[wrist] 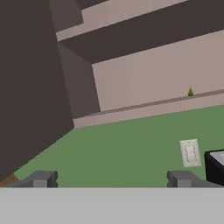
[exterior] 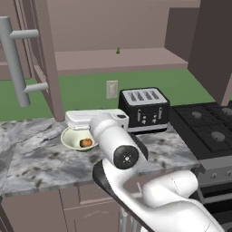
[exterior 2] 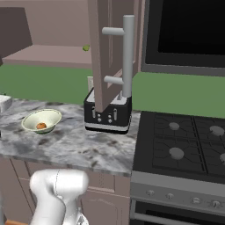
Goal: Open the cabinet. Pick the kiwi and tangerine from the cabinet and place them into the bowl. Then close the cabinet.
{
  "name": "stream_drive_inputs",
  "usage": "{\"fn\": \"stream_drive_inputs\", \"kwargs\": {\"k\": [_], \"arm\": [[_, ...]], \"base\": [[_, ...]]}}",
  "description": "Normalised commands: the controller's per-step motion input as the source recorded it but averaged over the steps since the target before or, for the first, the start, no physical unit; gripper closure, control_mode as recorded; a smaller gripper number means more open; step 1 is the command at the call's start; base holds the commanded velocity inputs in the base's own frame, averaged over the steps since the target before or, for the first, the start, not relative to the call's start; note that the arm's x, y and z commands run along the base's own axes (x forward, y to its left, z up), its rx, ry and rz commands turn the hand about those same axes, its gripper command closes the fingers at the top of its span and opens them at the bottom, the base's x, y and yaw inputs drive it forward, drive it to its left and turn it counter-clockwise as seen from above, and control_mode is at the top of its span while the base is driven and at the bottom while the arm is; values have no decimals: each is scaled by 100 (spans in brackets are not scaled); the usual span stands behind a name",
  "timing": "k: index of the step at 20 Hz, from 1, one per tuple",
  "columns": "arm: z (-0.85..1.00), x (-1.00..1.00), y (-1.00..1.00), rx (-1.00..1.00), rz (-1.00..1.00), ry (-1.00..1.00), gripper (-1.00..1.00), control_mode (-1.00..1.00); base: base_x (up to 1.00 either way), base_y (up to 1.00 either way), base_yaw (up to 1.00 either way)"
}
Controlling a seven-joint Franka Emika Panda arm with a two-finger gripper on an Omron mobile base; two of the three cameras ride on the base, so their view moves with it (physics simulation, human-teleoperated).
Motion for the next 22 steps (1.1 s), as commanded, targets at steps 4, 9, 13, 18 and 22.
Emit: {"fn": "stream_drive_inputs", "kwargs": {"k": [4, 9, 13, 18, 22], "arm": [[68, -100, 0, -4, 2, -10, -100, -100], [42, -100, 7, -6, 0, -8, -100, -100], [27, -61, 56, -3, 0, -26, -100, -100], [27, -48, 70, 0, -5, -37, -100, -100], [7, 1, 60, 0, -19, -30, -100, -100]], "base": [[0, 0, 0], [0, 0, 0], [0, 0, 0], [0, 0, 0], [0, 0, 0]]}}
